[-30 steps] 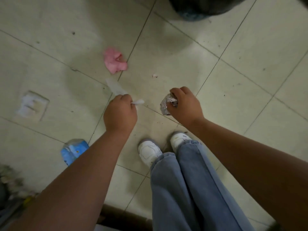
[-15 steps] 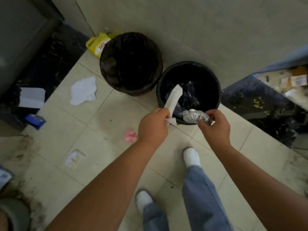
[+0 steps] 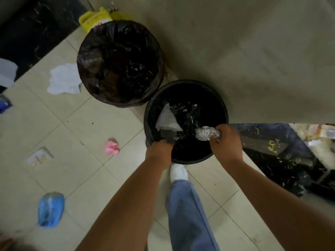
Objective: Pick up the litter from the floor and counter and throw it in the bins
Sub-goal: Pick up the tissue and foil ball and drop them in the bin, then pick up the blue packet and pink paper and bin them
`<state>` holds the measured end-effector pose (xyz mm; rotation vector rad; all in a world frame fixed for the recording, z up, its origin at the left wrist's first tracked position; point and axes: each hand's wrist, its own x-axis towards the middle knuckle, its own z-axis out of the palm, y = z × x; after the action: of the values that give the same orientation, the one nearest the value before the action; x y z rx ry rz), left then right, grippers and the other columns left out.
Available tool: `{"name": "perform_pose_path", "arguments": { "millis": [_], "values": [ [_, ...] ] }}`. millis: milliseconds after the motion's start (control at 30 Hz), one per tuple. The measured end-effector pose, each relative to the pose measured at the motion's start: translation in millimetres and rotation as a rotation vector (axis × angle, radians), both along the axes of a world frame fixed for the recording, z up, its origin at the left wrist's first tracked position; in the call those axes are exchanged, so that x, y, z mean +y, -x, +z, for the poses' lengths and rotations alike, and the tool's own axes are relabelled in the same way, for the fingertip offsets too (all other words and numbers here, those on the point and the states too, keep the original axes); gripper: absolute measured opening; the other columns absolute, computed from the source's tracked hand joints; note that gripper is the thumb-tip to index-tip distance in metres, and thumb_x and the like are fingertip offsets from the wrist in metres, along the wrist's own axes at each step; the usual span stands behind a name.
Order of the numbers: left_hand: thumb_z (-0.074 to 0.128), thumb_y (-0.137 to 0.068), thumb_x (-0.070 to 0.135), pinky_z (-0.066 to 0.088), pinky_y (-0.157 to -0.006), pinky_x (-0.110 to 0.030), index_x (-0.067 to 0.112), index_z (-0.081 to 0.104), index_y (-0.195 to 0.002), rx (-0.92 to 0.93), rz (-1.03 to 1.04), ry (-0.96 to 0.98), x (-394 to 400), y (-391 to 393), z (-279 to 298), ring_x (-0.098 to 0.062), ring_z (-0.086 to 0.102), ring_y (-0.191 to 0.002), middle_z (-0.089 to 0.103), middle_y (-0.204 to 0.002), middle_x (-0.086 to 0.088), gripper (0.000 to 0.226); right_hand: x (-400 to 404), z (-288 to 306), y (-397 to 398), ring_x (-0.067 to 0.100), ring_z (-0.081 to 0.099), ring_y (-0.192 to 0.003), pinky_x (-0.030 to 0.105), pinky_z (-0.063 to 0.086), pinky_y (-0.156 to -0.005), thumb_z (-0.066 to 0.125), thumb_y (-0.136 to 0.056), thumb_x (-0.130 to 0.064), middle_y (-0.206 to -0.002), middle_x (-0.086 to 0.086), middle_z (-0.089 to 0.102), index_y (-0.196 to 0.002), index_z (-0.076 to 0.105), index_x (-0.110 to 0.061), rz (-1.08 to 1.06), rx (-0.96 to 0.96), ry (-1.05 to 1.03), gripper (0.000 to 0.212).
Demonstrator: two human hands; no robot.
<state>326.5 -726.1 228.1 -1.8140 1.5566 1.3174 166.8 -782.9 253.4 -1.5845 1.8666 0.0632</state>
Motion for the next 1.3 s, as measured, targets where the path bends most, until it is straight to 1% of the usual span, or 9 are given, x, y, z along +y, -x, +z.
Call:
{"name": "perform_pose_path", "arguments": {
  "millis": [67,167,300,467,667,767,900,1067,1300],
  "values": [
    [0.046,-0.086,0.002,0.039,-0.104,-0.038,0.011,0.048,-0.129,-0.036,0.026,0.052,10.2,-7.7,-0.3,-0.03,0.04,-0.127,0.044,-0.139,-0.01,0.043,-8.0,-11.2,-13.1,0.04,0.049,-0.107,0.041,0.042,-0.086,0.05,-0.085,-0.002,-0.12,0.025,0.051,-0.116,0.05,-0.001,0.16,0.008,-0.037,0.031],
    [0.045,-0.086,0.003,0.032,-0.111,-0.036,0.014,0.04,-0.135,-0.105,0.064,0.142,25.0,-29.4,1.5,-0.028,0.03,-0.136,0.037,-0.147,-0.008,0.051,-16.0,-28.2,-35.9,0.038,0.041,-0.122,0.04,0.038,-0.099,0.047,-0.089,-0.008,-0.134,0.022,0.043,-0.128,0.042,-0.004,0.275,-0.034,-0.088,0.04],
    [0.039,-0.096,0.018,0.015,-0.118,-0.044,0.018,0.022,-0.144,-0.244,0.15,0.25,41.7,-64.5,12.7,-0.033,0.006,-0.144,0.014,-0.157,-0.009,0.052,-9.8,-46.0,-48.4,0.033,0.01,-0.141,0.05,0.024,-0.11,0.047,-0.091,-0.027,-0.154,0.012,0.012,-0.141,0.016,-0.017,0.416,0.228,-0.286,0.06],
    [0.026,-0.098,0.04,0.005,-0.118,-0.045,0.024,0.005,-0.147,-0.435,0.216,0.304,64.7,-104.9,35.4,-0.032,-0.009,-0.144,-0.002,-0.159,-0.007,0.056,18.6,-27.7,-73.1,0.032,0.002,-0.142,0.048,0.014,-0.115,0.038,-0.093,-0.034,-0.156,0.01,0.007,-0.142,0.012,-0.017,0.633,0.275,-0.224,0.058],
    [0.028,-0.097,0.04,0.003,-0.118,-0.047,0.026,0.012,-0.146,-0.543,0.491,0.24,137.4,-152.8,77.9,-0.028,-0.006,-0.145,0.006,-0.159,-0.003,0.053,47.0,15.4,-148.5,0.033,0.004,-0.142,0.051,0.012,-0.114,0.035,-0.094,-0.036,-0.155,0.013,0.008,-0.142,0.014,-0.013,0.877,0.161,-0.06,0.058],
    [0.026,-0.098,0.04,-0.001,-0.118,-0.048,0.028,0.008,-0.146,-0.607,0.612,0.191,190.2,-184.6,86.5,-0.028,-0.009,-0.145,0.002,-0.159,-0.001,0.053,72.6,33.5,-199.4,0.034,0.004,-0.142,0.051,0.01,-0.114,0.026,-0.093,-0.045,-0.155,0.013,0.01,-0.143,0.012,-0.014,1.04,0.137,0.0,0.06],
    [0.022,-0.097,0.044,-0.001,-0.118,-0.048,0.032,0.001,-0.146,-0.673,0.741,0.122,263.0,-225.9,79.1,-0.027,-0.012,-0.144,-0.005,-0.159,0.001,0.054,119.0,46.0,-263.7,0.03,-0.004,-0.143,0.049,0.003,-0.116,0.017,-0.091,-0.052,-0.156,0.008,-0.002,-0.143,0.002,-0.021,1.202,0.195,0.045,0.063],
    [0.025,-0.096,0.047,0.002,-0.118,-0.049,0.032,0.005,-0.146,-0.644,0.851,0.139,341.1,-278.8,57.7,-0.028,-0.008,-0.145,-0.001,-0.159,0.0,0.056,193.7,42.6,-341.8,0.029,-0.012,-0.142,0.048,-0.002,-0.115,0.009,-0.087,-0.058,-0.155,0.006,-0.013,-0.142,-0.01,-0.024,1.332,0.279,0.112,0.067],
    [0.031,-0.096,0.043,0.004,-0.117,-0.05,0.03,0.014,-0.146,-0.569,0.868,0.163,457.0,-349.4,8.9,-0.028,-0.001,-0.145,0.006,-0.159,-0.001,0.054,324.1,-3.8,-431.1,0.027,-0.011,-0.142,0.047,-0.001,-0.116,0.017,-0.091,-0.054,-0.156,0.007,-0.011,-0.142,-0.007,-0.023,1.386,0.316,-0.007,0.065]
  ]
}}
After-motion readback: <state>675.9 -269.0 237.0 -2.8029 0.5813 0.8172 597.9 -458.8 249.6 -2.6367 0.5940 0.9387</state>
